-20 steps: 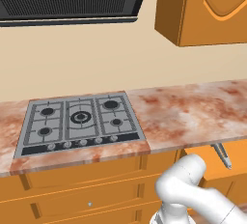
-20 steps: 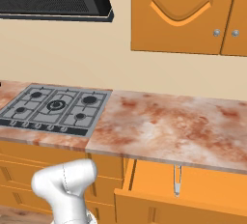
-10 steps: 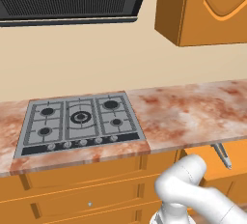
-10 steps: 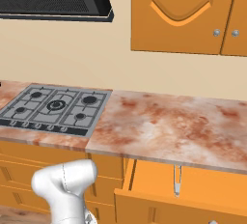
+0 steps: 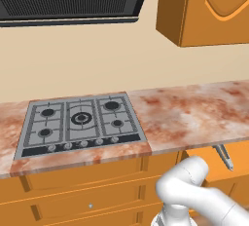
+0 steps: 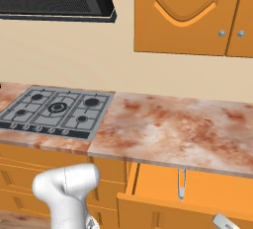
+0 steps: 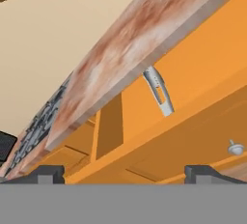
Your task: Take the tongs from the drawer on the right and place them on the dining counter next to the tray containing the kebab skewer.
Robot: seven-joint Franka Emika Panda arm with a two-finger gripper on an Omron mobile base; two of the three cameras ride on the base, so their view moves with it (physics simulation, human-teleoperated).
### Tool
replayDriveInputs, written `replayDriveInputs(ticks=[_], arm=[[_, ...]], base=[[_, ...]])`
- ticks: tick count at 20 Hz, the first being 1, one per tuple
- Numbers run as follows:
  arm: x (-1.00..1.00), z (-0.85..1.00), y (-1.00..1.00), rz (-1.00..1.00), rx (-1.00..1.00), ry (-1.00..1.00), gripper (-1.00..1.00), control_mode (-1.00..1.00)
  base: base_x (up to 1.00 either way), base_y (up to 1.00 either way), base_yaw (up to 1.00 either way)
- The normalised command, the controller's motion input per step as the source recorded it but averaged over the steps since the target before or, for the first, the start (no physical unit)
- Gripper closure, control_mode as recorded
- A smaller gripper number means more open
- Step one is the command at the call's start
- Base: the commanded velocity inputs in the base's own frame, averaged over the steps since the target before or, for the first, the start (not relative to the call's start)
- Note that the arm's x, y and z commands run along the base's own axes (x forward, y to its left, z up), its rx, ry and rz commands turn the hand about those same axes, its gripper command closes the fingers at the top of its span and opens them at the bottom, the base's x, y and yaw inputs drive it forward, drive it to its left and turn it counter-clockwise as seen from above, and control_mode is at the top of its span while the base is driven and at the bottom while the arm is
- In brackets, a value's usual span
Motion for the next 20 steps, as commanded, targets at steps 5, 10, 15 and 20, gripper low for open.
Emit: replayDriveInputs(ticks=[5,10,15,20], arm=[[0.05,0.10,0.29,0.00,-0.04,0.06,-1.00,-1.00],[0.07,0.02,0.48,-0.02,-0.10,0.00,-1.00,-1.00],[0.00,0.05,0.35,-0.16,-0.08,0.00,-1.00,-1.00],[0.03,0.11,0.37,-0.18,-0.06,0.08,-1.00,-1.00]], base=[[0.00,0.00,0.00],[0.00,0.00,0.00],[0.00,0.00,0.00],[0.00,0.00,0.00]])
